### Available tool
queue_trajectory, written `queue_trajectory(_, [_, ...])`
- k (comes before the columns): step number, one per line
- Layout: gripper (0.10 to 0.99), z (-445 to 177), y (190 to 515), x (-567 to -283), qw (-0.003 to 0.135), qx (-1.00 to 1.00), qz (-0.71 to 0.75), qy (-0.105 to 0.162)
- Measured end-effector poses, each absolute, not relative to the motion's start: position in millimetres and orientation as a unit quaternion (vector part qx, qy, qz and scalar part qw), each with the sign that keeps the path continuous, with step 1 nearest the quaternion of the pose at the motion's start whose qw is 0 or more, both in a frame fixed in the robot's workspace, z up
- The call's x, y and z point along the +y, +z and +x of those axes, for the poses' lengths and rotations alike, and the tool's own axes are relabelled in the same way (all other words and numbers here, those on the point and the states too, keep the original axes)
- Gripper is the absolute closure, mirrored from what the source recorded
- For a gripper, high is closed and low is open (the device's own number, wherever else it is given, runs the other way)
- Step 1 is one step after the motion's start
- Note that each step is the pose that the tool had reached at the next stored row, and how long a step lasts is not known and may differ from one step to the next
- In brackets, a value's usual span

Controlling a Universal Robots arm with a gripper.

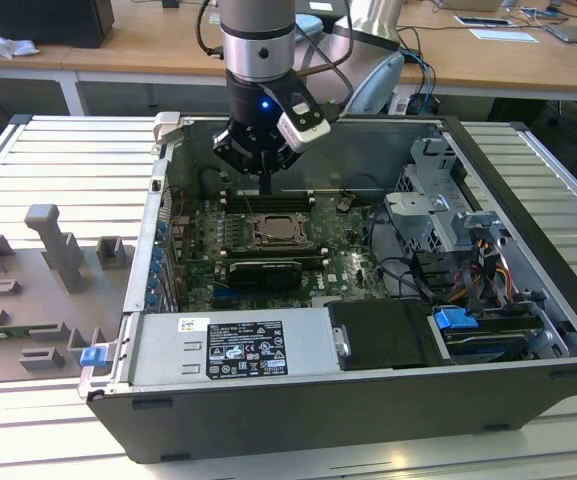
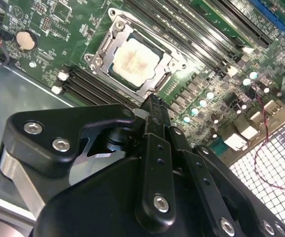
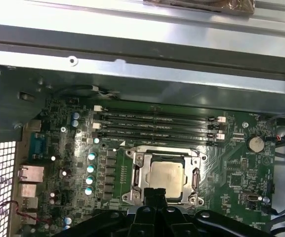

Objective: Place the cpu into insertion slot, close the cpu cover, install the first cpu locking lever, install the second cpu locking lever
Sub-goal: 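Install the first cpu locking lever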

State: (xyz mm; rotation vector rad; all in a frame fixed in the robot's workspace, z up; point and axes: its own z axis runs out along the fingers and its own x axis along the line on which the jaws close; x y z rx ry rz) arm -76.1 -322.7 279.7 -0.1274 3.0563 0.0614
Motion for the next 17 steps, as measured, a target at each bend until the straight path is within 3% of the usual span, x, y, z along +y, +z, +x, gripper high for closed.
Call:
queue_trajectory(5, [0.980,-91.6,276.3,-322.6,0.053,0.998,-0.042,0.020])
queue_trajectory(7, [0.980,-91.7,276.1,-322.6,0.044,0.998,-0.042,0.021])
queue_trajectory(10, [0.980,-91.7,275.7,-322.5,0.019,0.999,-0.041,0.022])
queue_trajectory(17, [0.980,-105.4,268.7,-320.1,0.018,0.999,-0.041,0.029])
